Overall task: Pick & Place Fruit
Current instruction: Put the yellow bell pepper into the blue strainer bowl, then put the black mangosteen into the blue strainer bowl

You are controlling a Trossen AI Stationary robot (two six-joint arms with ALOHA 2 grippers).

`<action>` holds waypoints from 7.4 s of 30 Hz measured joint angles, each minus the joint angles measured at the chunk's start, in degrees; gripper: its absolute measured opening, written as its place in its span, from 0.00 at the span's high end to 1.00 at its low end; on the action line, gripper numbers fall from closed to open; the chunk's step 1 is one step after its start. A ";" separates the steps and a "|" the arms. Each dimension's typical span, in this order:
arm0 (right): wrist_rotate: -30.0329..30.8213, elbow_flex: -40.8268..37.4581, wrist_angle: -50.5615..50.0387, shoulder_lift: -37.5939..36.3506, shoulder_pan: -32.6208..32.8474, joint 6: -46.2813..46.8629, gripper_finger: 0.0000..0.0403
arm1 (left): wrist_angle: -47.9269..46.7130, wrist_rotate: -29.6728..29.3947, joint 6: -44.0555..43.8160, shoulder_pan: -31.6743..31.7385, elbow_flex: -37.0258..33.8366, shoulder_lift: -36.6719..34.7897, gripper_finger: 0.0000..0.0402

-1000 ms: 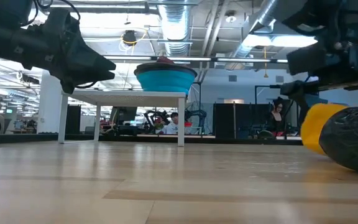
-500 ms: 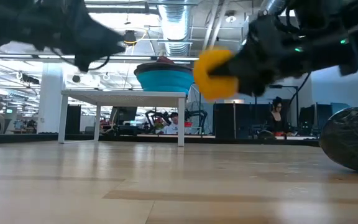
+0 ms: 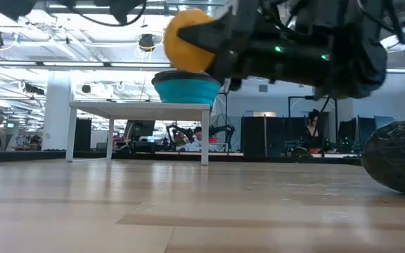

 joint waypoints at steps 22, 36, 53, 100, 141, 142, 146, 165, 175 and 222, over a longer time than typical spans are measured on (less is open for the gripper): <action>-0.66 12.59 -22.54 -1.18 -1.52 -6.10 0.26 | -45.46 -1.74 -12.90 3.77 19.34 3.63 0.07; -0.89 12.58 -22.51 -1.13 -1.97 -5.51 0.26 | -59.86 6.79 -9.55 7.79 24.52 4.48 0.04; -0.95 12.58 -22.72 -1.13 -1.34 -5.45 0.26 | -59.69 12.79 -6.49 9.95 24.47 4.41 0.29; 0.40 12.58 -46.64 -3.84 -2.87 1.83 0.21 | -36.01 18.64 -12.48 54.83 24.62 5.81 0.29; -2.89 12.45 -52.79 -5.18 -5.64 -0.99 0.21 | -47.87 18.24 -10.97 50.50 24.62 -4.22 0.08; -2.82 12.47 -54.71 -5.95 -5.64 -0.99 0.21 | -48.41 18.27 -10.97 49.26 24.62 -4.68 0.09; -1.95 12.49 -65.10 -10.52 -5.24 -1.02 0.21 | -49.22 18.86 -10.74 42.17 23.43 -6.56 0.11; -2.89 12.47 -109.68 -27.42 9.26 3.99 0.21 | -15.54 18.55 -17.48 11.61 -4.26 -0.79 0.23; -13.08 12.65 -115.76 -25.92 18.96 18.71 0.21 | -6.27 16.87 -22.70 10.81 -5.26 12.17 0.23; 7.14 -9.33 -3.59 -13.16 2.72 27.51 0.42 | 3.11 -23.93 42.15 -10.40 11.06 23.33 0.23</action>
